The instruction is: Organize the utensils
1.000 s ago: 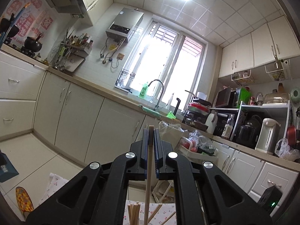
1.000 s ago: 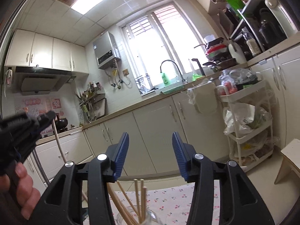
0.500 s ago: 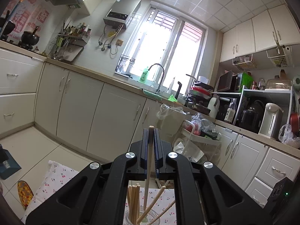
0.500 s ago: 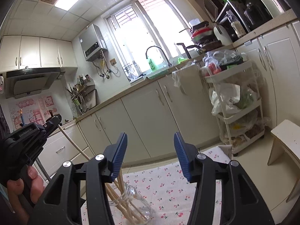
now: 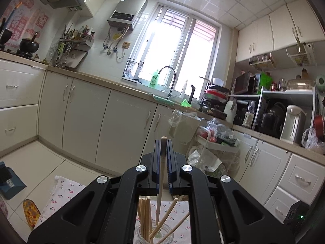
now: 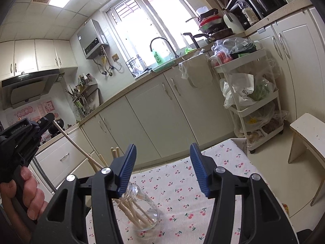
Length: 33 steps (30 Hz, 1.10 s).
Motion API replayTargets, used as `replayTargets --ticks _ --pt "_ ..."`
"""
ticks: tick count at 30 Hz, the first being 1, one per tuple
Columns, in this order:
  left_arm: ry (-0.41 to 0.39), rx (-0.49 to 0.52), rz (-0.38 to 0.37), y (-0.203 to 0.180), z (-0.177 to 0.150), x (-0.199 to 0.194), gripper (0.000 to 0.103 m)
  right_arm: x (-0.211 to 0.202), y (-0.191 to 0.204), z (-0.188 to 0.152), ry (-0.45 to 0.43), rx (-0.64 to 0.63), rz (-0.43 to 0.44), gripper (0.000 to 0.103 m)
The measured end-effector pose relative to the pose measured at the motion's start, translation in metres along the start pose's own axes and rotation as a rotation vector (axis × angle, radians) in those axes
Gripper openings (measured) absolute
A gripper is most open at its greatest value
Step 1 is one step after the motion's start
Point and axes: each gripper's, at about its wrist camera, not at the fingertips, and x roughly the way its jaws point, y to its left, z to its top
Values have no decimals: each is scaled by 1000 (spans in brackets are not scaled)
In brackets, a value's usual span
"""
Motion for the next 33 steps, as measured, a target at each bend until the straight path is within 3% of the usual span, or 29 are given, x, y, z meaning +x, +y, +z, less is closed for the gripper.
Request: replayTargets --ticks 8,12,15,17,21,23,27,33 --pt "147 58 12 -7 -30 25 5 -6 -8 -9 36 28 -15 55" --pt "170 84 10 -13 -37 21 10 -11 -10 -14 51 36 -23 56" --pt "178 91 18 -15 -36 13 20 -16 -8 -16 64 40 -23 56" --pt "183 88 33 -16 -34 4 40 -20 -5 -16 77 44 -27 58" --pt "204 114 71 -22 -30 -23 59 -35 17 -15 110 14 -35 68" --pt "232 143 114 -27 -29 -41 75 -43 30 -13 130 -5 -40 75" --pt "293 164 198 -31 -22 -80 85 -72 63 -2 165 -66 -81 88" --pt "351 137 311 -29 -6 -147 95 -134 106 12 191 -157 -127 93"
